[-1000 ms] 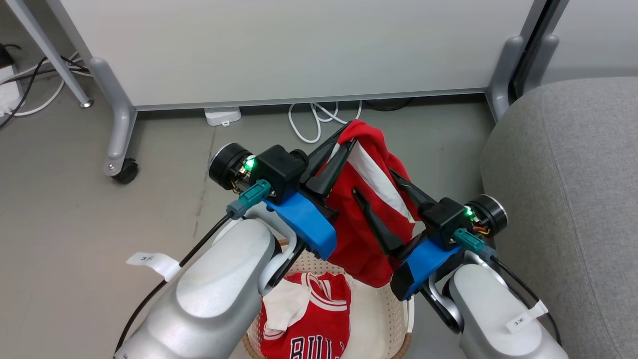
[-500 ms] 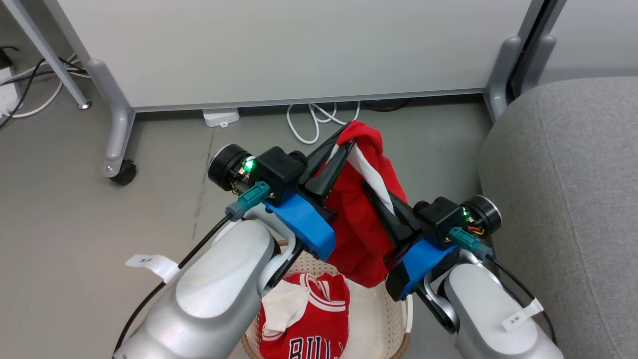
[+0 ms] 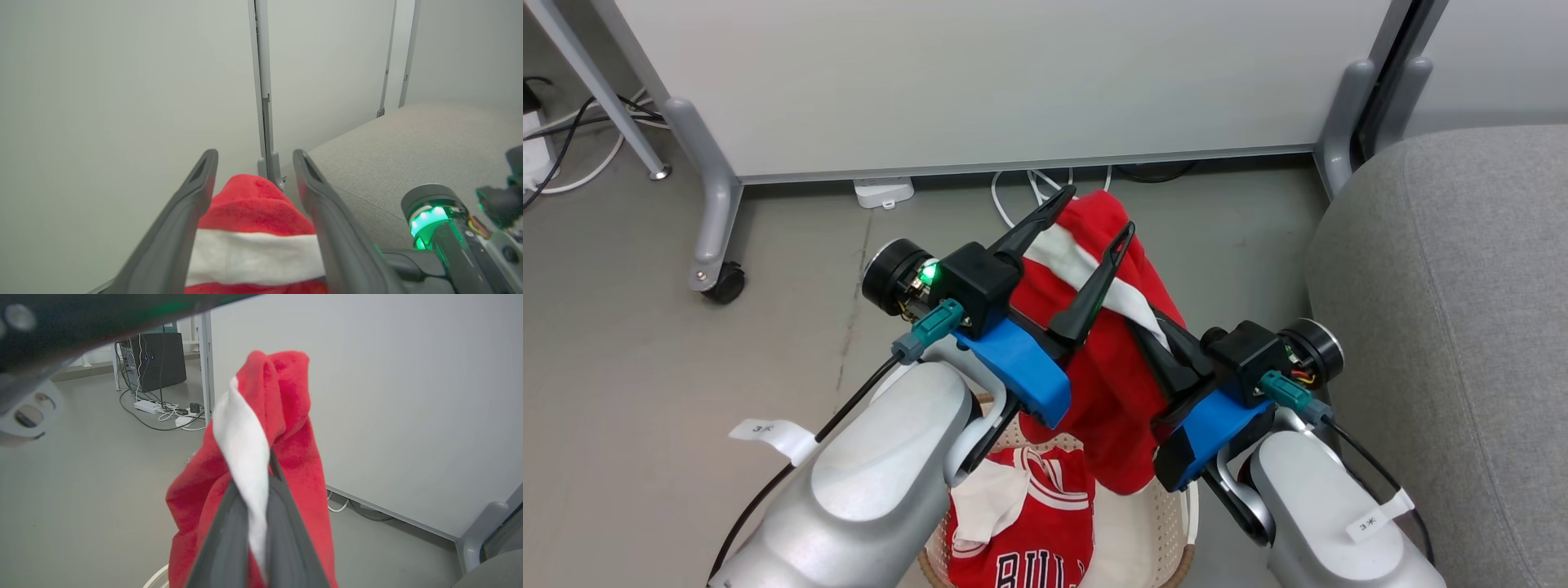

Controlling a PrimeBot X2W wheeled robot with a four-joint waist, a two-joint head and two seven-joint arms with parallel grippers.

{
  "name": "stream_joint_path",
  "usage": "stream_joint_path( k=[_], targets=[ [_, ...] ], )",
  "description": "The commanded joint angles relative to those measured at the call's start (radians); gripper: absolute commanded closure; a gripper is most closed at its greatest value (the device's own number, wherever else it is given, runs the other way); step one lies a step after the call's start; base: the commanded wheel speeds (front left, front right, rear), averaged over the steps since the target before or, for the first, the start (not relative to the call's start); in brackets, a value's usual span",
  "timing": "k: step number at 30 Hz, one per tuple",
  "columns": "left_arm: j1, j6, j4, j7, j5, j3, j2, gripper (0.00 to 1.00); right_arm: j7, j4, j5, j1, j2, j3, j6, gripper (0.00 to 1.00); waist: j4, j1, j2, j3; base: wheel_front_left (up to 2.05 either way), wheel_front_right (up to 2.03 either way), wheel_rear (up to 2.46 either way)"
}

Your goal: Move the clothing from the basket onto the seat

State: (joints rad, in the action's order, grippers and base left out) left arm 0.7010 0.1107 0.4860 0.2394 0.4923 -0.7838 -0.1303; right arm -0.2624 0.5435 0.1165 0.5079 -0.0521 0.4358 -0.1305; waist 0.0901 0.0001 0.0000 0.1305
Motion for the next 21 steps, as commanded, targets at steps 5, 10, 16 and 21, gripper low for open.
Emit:
stream_joint_path(
  k=[5, 10, 16, 21],
  targets=[
    [0.015, -0.012, 0.001, 0.009, -0.004, 0.001, -0.006, 0.0, -0.004, -0.011, 0.014, -0.005, 0.003, -0.009, 0.0, 1.0, 0.0, -0.0001, 0.0, 0.006, 0.0, 0.0, 0.0],
    [0.013, -0.021, -0.006, 0.011, -0.01, 0.0, -0.01, 0.0, -0.004, -0.022, 0.027, -0.017, 0.002, -0.032, 0.0, 1.0, -0.013, -0.0001, 0.0, 0.015, 0.0, 0.0, 0.0],
    [0.003, -0.021, -0.013, 0.017, -0.016, -0.01, -0.014, 0.0, -0.004, -0.043, 0.033, -0.033, 0.002, -0.066, 0.0, 1.0, -0.056, -0.0001, 0.0, 0.029, 0.0, 0.0, 0.0],
    [-0.006, -0.017, -0.03, 0.02, -0.02, -0.017, -0.016, 0.0, -0.004, -0.061, 0.024, -0.048, 0.002, -0.088, 0.0, 1.0, -0.109, -0.0001, 0.0, 0.043, 0.0, 0.0, 0.0]
  ],
)
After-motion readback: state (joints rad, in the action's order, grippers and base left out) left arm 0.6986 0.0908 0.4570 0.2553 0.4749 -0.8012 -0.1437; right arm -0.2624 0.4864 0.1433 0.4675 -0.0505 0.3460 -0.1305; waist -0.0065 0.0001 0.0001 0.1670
